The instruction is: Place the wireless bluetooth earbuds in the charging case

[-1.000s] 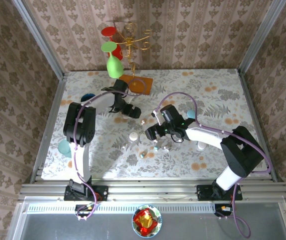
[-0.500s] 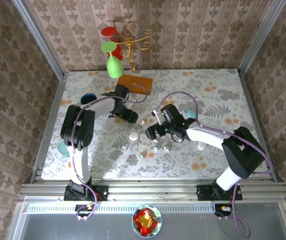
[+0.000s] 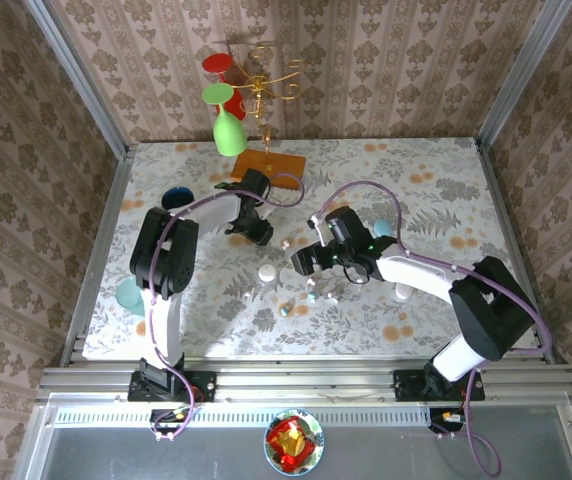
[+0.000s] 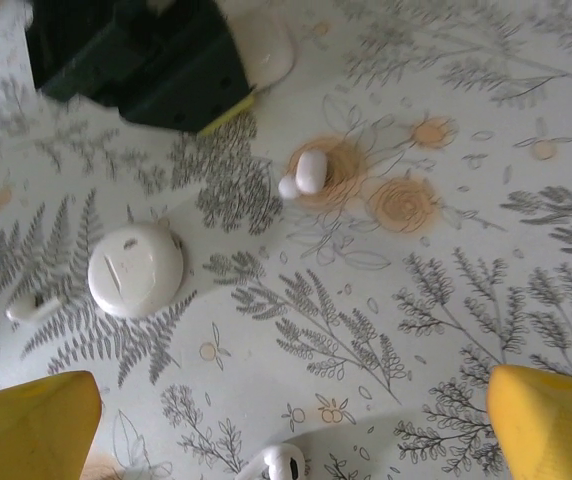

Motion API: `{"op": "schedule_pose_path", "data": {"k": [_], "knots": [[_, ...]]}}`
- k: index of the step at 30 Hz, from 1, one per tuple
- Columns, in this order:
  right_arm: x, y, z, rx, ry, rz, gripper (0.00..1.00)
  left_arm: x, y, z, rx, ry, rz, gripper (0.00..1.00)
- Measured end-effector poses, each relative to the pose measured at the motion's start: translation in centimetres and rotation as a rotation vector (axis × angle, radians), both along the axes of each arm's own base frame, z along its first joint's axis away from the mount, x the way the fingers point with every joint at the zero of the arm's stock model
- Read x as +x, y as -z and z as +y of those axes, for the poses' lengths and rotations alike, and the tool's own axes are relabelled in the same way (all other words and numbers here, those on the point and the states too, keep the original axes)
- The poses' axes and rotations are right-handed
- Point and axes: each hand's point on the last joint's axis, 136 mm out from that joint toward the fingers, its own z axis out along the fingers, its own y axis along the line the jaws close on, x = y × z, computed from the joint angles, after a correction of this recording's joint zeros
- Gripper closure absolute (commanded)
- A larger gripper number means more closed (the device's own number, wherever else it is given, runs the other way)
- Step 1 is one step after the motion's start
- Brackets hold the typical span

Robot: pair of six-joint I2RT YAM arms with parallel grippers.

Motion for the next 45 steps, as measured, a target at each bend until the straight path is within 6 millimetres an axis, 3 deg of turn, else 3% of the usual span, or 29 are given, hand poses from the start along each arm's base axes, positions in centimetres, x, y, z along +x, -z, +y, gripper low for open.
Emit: {"op": "schedule_pose_path", "data": {"k": [7, 12, 13, 14, 16, 20, 28, 34, 40, 45], "knots": [[1.8, -2.6, -4.2, 0.143, 0.179, -0.026, 0.02, -1.0, -0.4, -0.1, -0.004, 0.028, -0.011, 0.57], [2.4, -4.1, -6.6, 0.208, 0.248, -0.022, 0.02, -2.2, -2.7, -0.6, -0.034, 0.069, -0.108, 0.58], [2.3, -4.5, -6.7, 0.214, 0.247, -0.023, 0.08, -2.2, -3.4, -0.9, -0.043, 0.081, -0.138, 0.57], [2.2, -4.7, -6.8, 0.218, 0.242, -0.023, 0.16, -2.2, -4.1, -1.0, -0.051, 0.089, -0.169, 0.57], [1.8, -5.0, -6.8, 0.227, 0.231, -0.012, 0.21, -2.3, -5.1, -1.4, -0.062, 0.111, -0.227, 0.58], [1.0, -5.0, -6.8, 0.245, 0.203, 0.031, 0.2, -3.7, -6.6, -2.7, -0.093, 0.182, -0.327, 0.62], [-0.4, -5.8, -5.8, 0.289, 0.129, 0.103, 0.22, -9.2, -8.4, -7.1, -0.192, 0.446, -0.471, 0.6], [-0.8, -7.1, -4.9, 0.328, 0.07, 0.122, 0.26, -11.2, -9.9, -9.6, -0.258, 0.608, -0.572, 0.6], [-1.7, -7.9, -3.7, 0.39, -0.001, 0.151, 0.3, -12.2, -11.5, -10.7, -0.297, 0.705, -0.629, 0.62], [-1.9, -7.0, -2.7, 0.429, -0.042, 0.211, 0.35, -13.1, -11.8, -11.7, -0.295, 0.77, -0.656, 0.63]]}}
